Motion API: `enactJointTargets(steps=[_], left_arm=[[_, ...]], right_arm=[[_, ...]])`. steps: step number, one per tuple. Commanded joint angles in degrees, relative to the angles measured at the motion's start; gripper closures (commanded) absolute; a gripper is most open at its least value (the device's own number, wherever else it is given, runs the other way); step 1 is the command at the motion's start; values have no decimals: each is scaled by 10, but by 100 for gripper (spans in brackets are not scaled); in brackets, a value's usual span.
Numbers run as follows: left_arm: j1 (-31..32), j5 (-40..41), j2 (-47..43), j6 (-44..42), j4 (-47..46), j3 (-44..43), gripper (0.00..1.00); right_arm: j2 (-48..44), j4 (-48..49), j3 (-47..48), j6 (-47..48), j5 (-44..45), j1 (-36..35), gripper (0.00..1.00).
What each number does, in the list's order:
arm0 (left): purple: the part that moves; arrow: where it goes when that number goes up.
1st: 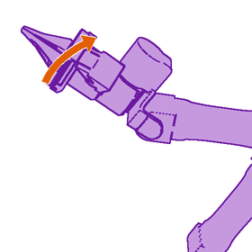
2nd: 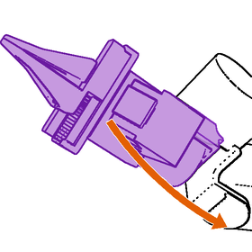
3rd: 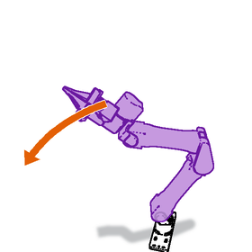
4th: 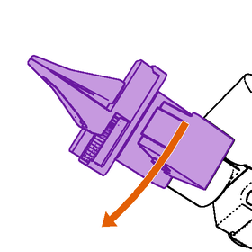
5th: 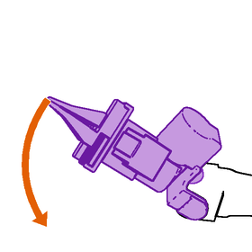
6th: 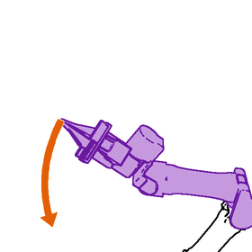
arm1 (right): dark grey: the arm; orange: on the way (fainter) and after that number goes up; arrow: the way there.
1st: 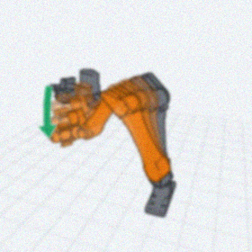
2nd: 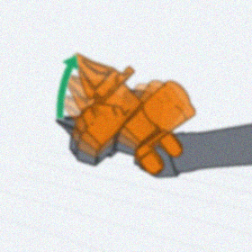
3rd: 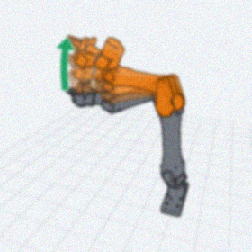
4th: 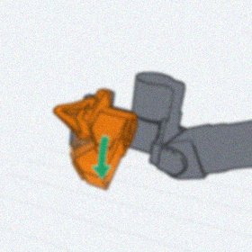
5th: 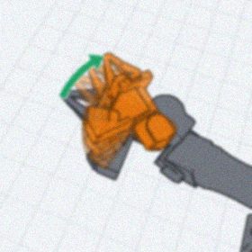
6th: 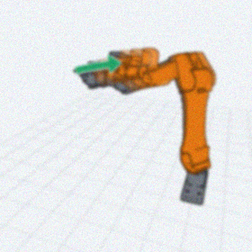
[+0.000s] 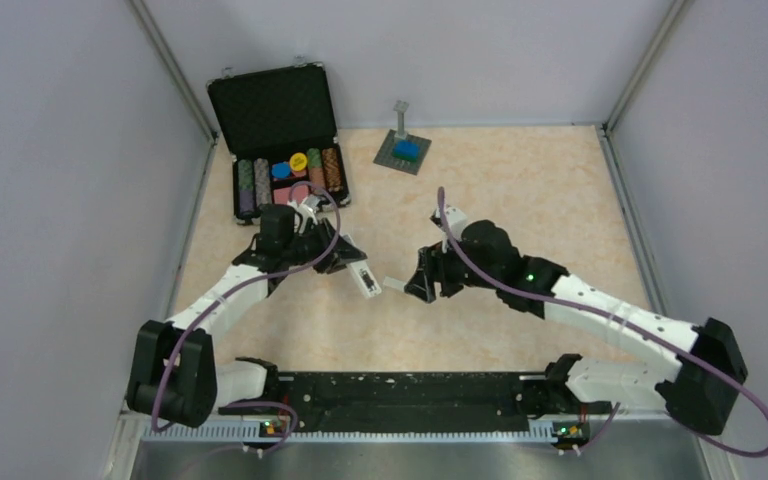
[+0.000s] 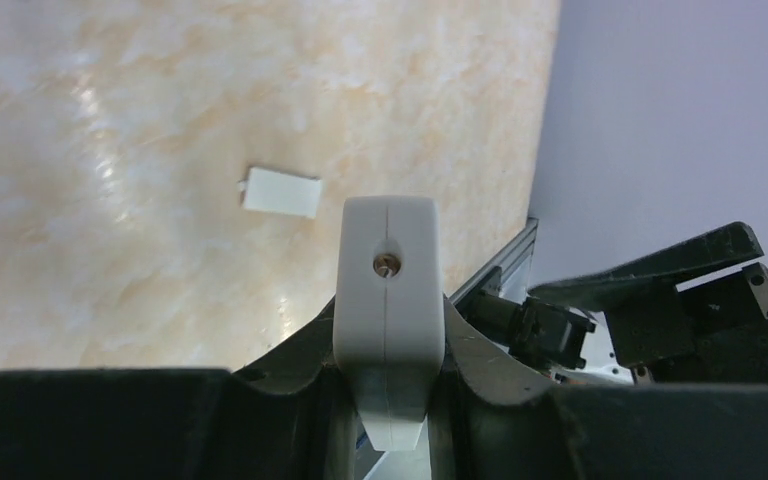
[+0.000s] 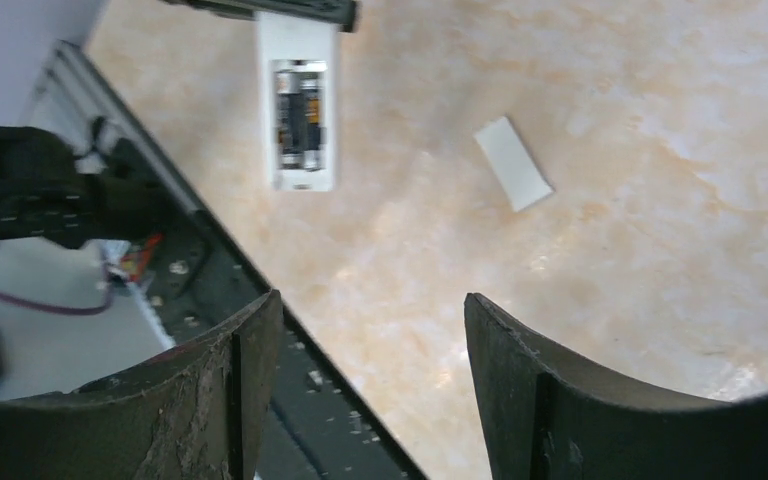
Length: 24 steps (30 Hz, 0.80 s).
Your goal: Load the batteries into the remote control
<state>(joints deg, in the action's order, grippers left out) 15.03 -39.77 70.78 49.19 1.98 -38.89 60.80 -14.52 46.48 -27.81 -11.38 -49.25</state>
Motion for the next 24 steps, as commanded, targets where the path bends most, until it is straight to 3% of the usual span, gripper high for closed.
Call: enactJointTargets(steps=[1, 6, 10, 16, 24], left_arm=[[-15, 28, -33, -1, 39, 12, 100], [-41, 83, -42, -18, 123, 14, 100], [-58, 101, -54, -28, 143, 27, 100], [-90, 107, -60, -47, 173, 31, 100], [-135, 88, -48, -48, 175, 43, 100]], right_arm=[[92, -4, 24, 99, 63, 5, 34], [227, -22, 86, 232, 61, 3, 34], [268, 24, 80, 366, 93, -15, 33], [327, 31, 107, 440, 80, -14, 32], [397, 46, 122, 456, 66, -14, 35]])
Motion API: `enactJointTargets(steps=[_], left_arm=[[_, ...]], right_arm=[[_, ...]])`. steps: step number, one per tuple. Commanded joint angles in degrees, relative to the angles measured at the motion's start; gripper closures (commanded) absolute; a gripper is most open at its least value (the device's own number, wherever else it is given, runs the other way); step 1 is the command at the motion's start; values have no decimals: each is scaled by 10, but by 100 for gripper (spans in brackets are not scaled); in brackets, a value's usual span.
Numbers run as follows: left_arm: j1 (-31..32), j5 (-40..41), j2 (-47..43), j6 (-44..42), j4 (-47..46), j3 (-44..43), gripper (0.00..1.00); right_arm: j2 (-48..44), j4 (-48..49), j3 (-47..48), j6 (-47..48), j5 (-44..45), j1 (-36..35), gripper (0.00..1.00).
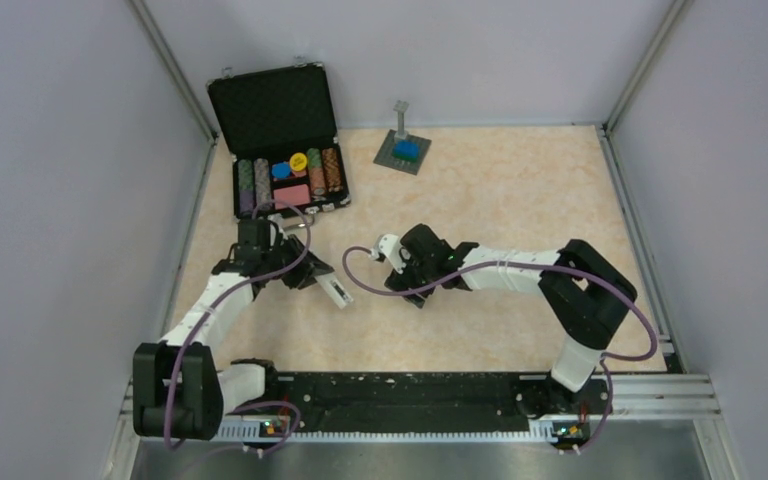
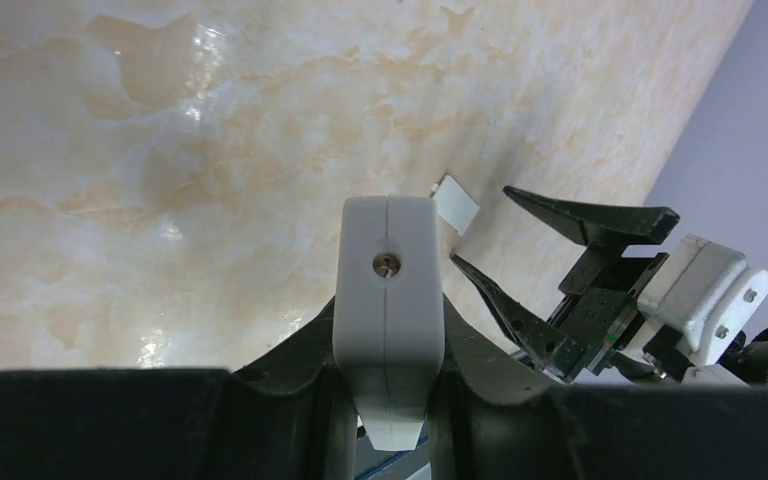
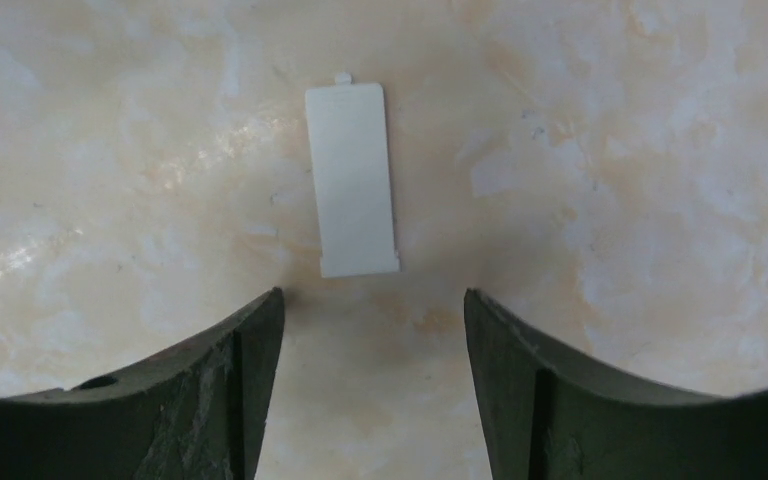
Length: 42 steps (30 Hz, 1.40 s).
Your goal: Load the batteries into the remote control
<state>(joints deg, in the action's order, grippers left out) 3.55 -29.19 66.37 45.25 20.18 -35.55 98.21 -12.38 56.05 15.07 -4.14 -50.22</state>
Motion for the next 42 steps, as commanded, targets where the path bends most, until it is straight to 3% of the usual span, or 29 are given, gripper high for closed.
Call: enactJointTargets(steps=[1, 5, 11, 15, 27, 35, 42], left_arm=[[-26, -22, -1, -9, -8, 11, 100], [-32, -33, 6, -13, -9, 14, 100], [-47, -41, 8, -15, -10, 16, 100], [-49, -46, 7, -15, -10, 16, 100], [-50, -52, 1, -9, -18, 28, 100], [-50, -55, 5, -6, -24, 29, 100], [-50, -52, 4, -8, -21, 27, 100]], right_arm=[[28, 28, 28, 26, 3, -4, 35], [56, 20, 43, 12, 23, -3, 42], [98, -35, 83, -10, -1, 2, 66], [107, -61, 90, -20, -8, 2, 68], [111, -168, 158, -145, 14, 7, 66], [73, -168, 154, -177, 29, 7, 36], [95, -178, 167, -115, 17, 7, 37]])
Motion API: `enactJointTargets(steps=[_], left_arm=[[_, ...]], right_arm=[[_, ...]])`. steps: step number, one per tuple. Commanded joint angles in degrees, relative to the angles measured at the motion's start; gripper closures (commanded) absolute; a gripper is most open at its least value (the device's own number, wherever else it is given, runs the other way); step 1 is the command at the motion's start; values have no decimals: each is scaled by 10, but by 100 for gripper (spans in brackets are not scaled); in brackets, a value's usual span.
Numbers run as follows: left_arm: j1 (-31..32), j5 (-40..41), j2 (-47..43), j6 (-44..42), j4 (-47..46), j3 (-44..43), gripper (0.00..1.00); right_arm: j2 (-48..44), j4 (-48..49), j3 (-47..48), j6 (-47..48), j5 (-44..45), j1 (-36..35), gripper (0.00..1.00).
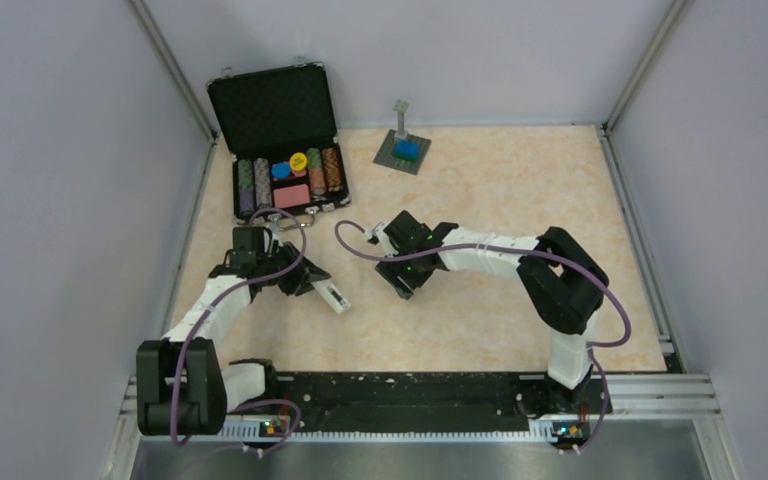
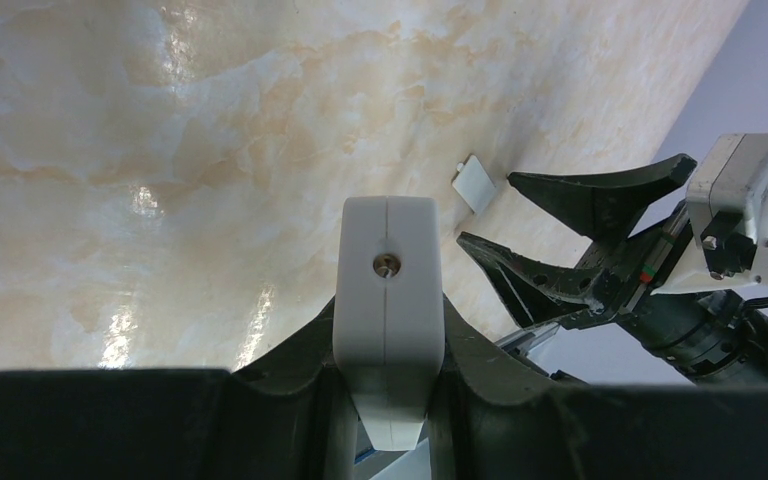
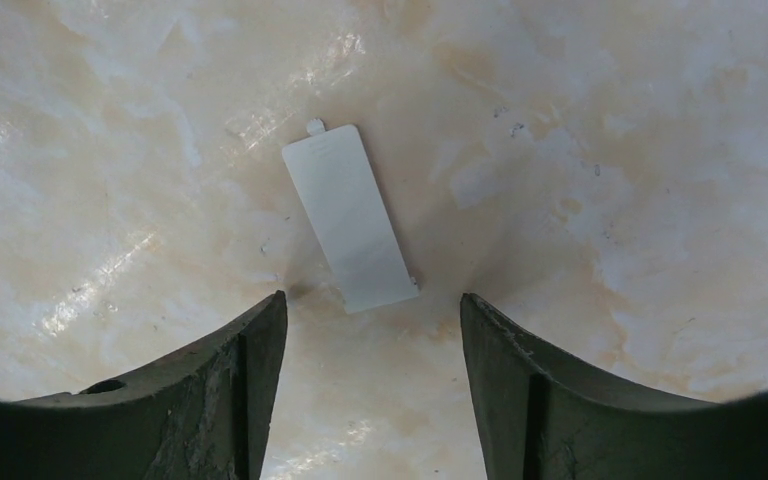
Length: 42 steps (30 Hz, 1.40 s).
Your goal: Load the batteries into the remote control
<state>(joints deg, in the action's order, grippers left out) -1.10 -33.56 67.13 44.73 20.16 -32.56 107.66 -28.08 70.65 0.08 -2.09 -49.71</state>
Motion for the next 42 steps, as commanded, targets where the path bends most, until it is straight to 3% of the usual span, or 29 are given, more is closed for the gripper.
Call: enactJointTargets(steps=[1, 6, 22, 33, 42], left_arm=[[-3, -7, -4, -3, -20, -3, 100], [-4, -5, -3, -5, -17, -4, 100], [-4, -3, -2, -6, -21, 4, 100], [-4, -5, 0, -6, -25, 5, 100], [-4, -76, -11, -6, -95, 28, 100]], right_arm=[[7, -21, 24, 40, -14, 1, 39], [28, -24, 30, 51, -11, 1, 48], [49, -30, 26, 73, 5, -20, 55], [45, -38, 22, 68, 12, -23, 76], [-7, -52, 25, 25, 0, -21, 77]])
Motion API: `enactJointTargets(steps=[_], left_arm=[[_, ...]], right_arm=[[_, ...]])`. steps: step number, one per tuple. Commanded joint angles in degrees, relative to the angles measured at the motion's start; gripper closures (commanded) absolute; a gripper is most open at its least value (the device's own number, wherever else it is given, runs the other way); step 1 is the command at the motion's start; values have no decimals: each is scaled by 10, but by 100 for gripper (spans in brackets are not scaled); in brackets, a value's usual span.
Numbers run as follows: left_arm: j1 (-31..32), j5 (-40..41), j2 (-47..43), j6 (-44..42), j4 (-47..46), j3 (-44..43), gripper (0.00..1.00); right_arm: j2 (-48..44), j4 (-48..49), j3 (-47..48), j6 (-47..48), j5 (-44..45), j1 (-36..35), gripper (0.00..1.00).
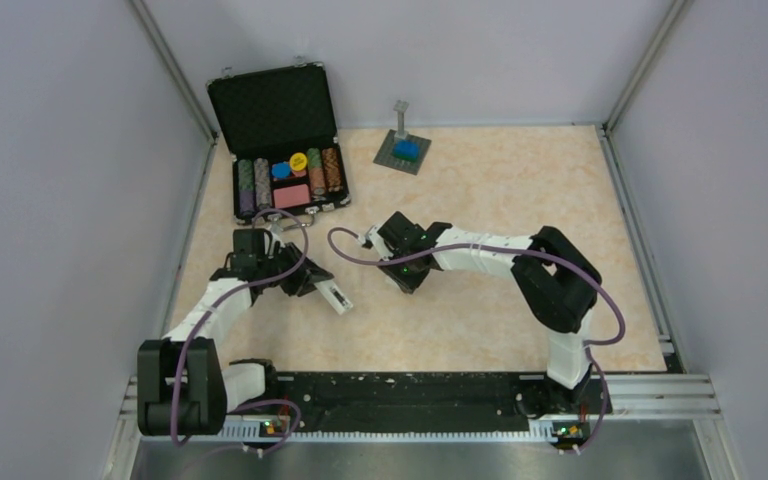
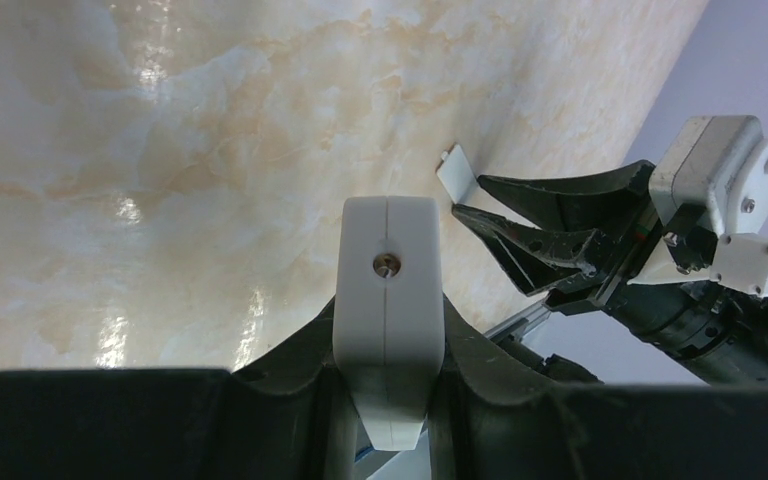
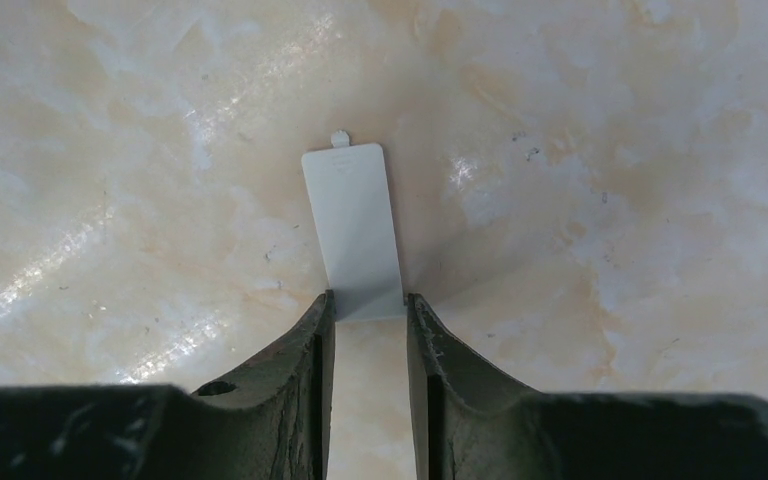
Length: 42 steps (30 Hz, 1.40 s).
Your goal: Load the batteries into the remote control
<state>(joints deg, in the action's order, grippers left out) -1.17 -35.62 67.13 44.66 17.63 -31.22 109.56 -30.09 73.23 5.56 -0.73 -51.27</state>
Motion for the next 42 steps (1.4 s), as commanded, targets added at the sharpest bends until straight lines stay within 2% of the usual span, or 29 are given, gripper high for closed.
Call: enactJointTargets(steps=[1, 5, 10, 18, 21, 24, 26, 33, 35, 42], left_arm=[[-2, -66, -17, -5, -88, 20, 100], [2, -83, -48, 7, -165, 49, 100], [9, -80, -88, 48, -308, 98, 100], [62, -28, -117, 94, -476, 160, 100], [90, 21, -123, 89, -500, 168, 100], [104, 72, -137, 67, -458, 158, 100], [105, 109, -149, 47, -398, 143, 100], [104, 245, -228, 21, -234, 128, 100], [104, 277, -242, 23, -214, 129, 100], [104, 288, -237, 22, -166, 106, 100]], right_arm=[[-39, -35, -3, -39, -21, -4, 77], [-80, -43, -17, -76, -45, 2, 77], [-125, -57, -32, -100, -54, 5, 77], [-193, -62, -48, -129, -94, 6, 78], [-213, -60, -49, -139, -106, 6, 78], [-209, -57, -55, -143, -88, 6, 77], [-197, -55, -58, -144, -75, 6, 76], [-158, 11, -63, -205, -40, 6, 59], [-143, 39, -59, -217, -25, 5, 57], [-50, 68, -8, -89, -27, 5, 42]])
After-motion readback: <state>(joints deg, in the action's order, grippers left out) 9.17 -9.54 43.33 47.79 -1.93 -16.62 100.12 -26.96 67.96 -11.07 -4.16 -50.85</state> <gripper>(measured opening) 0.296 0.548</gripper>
